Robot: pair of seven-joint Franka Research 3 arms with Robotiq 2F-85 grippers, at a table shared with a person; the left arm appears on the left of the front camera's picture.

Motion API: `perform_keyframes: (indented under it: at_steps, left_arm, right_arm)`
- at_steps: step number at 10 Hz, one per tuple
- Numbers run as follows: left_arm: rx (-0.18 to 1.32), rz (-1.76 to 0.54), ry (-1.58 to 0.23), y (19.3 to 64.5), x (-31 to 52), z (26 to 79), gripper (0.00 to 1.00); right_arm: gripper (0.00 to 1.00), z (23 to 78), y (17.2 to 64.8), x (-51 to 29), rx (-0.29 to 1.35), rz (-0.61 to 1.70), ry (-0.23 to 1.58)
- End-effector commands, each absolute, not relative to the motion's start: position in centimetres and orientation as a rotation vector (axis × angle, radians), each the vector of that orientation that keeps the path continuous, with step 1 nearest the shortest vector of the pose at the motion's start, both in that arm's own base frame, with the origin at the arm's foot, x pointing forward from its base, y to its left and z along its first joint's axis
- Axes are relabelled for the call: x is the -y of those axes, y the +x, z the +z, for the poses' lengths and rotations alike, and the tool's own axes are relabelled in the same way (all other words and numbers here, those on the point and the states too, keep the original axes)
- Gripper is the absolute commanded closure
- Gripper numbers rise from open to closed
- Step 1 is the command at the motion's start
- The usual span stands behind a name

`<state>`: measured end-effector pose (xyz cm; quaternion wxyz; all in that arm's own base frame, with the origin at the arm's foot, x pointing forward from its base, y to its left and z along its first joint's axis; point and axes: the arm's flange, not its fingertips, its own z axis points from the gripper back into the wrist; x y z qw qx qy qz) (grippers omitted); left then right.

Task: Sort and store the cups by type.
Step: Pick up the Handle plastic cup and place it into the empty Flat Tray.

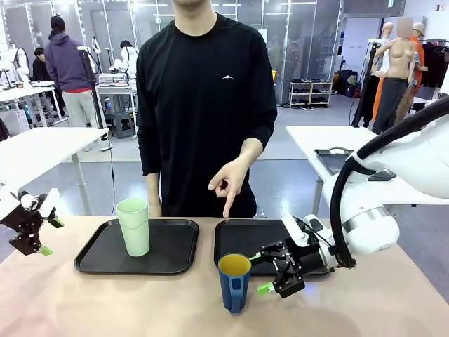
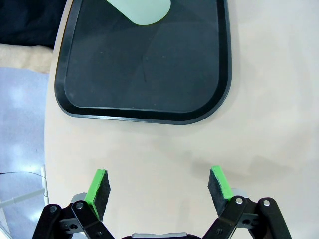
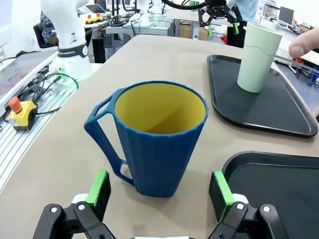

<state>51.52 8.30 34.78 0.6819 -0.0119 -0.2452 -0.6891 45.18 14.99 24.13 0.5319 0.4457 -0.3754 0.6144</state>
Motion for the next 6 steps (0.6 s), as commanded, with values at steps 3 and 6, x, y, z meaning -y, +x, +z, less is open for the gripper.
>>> perform_keyframes:
  at_steps: [3, 6]
  left_arm:
    - [0.578, -1.550, -0.023, 51.4, -8.4, 34.8, 0.00]
    - [0.578, -1.550, -0.023, 51.4, -8.4, 34.8, 0.00]
  right_arm:
    - [0.00, 22.9, 45.5, -16.4, 0.948, 1.449, 1.116]
    - [0.00, 22.2, 45.6, -17.3, 0.947, 1.448, 1.161]
